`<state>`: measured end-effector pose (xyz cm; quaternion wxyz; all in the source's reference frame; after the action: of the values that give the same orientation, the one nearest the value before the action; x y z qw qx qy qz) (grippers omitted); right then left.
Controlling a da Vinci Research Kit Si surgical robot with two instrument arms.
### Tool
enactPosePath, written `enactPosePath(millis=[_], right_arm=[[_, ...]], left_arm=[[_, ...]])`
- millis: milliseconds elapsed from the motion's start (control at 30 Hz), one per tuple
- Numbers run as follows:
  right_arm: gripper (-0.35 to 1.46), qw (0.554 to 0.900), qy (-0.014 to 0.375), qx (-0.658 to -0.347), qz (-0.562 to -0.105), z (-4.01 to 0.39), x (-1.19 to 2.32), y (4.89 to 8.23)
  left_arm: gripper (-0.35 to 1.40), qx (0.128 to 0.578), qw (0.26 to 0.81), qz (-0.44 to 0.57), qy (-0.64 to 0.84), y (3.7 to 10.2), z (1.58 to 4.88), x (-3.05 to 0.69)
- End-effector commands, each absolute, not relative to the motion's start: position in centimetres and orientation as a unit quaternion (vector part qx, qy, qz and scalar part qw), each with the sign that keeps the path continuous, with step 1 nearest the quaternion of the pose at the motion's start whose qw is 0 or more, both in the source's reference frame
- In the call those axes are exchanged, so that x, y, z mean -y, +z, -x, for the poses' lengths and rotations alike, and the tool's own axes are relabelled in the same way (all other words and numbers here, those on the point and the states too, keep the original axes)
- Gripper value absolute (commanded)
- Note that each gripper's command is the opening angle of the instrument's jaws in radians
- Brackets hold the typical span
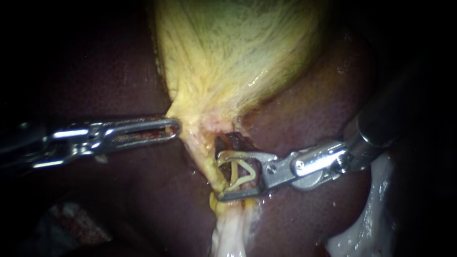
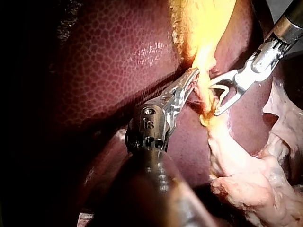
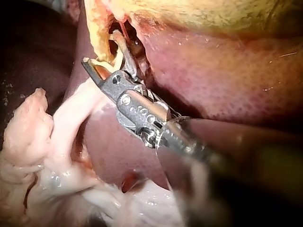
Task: Clipping first clip left tube
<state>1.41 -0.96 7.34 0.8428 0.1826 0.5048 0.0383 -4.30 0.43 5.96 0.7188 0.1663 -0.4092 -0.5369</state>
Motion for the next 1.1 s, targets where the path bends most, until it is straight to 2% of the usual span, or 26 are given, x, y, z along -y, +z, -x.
enactPosePath(millis=[33,567,933,1000,1033,1100], right_arm=[[0.59,0.843,0.038,-0.505,-0.182,-1.44,0.99,7.36],[0.58,0.834,0.023,-0.513,-0.200,-1.69,1.21,7.47],[0.49,0.829,0.005,-0.513,-0.223,-1.69,1.29,7.53],[0.38,0.829,0.010,-0.509,-0.232,-1.68,1.29,7.52],[0.25,0.829,0.014,-0.507,-0.236,-1.66,1.29,7.52],[-0.19,0.836,0.031,-0.488,-0.249,-1.62,1.28,7.49]], left_arm=[[-0.35,0.409,0.719,-0.166,-0.538,5.97,4.32,-0.44],[-0.35,0.409,0.716,-0.167,-0.540,6.00,4.53,-0.52],[-0.35,0.409,0.714,-0.170,-0.542,6.01,4.60,-0.54],[-0.35,0.409,0.714,-0.170,-0.542,6.02,4.60,-0.54],[-0.35,0.409,0.714,-0.170,-0.542,6.02,4.60,-0.54],[-0.35,0.409,0.714,-0.170,-0.542,6.02,4.60,-0.54]])
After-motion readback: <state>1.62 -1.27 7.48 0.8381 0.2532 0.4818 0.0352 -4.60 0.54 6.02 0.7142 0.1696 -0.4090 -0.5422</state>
